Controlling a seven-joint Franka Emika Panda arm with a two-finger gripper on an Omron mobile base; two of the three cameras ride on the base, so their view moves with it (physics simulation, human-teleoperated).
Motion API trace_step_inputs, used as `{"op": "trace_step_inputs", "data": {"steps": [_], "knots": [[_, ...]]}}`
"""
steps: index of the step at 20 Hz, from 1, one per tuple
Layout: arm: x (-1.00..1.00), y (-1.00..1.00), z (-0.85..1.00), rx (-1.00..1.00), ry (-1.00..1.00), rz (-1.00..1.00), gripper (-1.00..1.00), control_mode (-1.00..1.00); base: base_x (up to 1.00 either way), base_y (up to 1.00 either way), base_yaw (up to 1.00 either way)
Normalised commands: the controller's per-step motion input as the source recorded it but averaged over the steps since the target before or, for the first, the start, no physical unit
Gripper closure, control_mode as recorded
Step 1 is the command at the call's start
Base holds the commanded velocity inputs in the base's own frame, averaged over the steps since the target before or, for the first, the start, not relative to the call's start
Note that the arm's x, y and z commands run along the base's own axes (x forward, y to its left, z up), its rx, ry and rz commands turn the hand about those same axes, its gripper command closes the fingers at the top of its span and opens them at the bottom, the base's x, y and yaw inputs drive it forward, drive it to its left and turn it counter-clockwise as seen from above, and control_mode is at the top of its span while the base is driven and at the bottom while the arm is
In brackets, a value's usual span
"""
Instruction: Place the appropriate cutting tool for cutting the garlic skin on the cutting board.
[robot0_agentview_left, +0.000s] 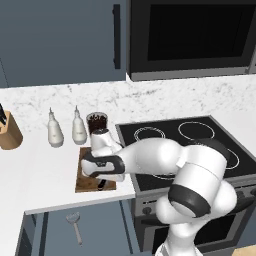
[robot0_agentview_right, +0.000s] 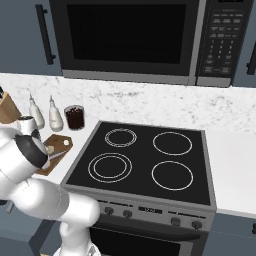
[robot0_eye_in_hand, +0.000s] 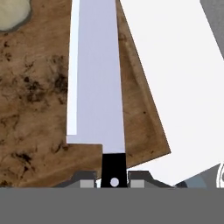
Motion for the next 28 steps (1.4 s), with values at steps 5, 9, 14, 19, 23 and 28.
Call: {"op": "trace_step_inputs", "data": {"steps": [5,9,14,19,23,28], "knots": [[0.16,0.07,-0.03,0.0,-0.03,0.0,1.0,-1.0,0.0,0.0,0.0],[0.21,0.07,-0.02,0.0,-0.06,0.01,1.0,-1.0,0.0,0.0,0.0],[0.1,0.05,-0.09,0.0,-0.03,0.01,-1.0,-1.0,0.0,0.0,0.0],[0.0,0.0,-0.07,0.0,0.0,0.01,-1.0,-1.0,0.0,0.0,0.0],[0.0,0.0,0.03,0.0,-0.03,0.02,-1.0,-1.0,0.0,0.0,0.0],[-0.12,-0.01,0.41,0.0,-0.09,0.05,-1.0,-1.0,0.0,0.0,0.0]]}}
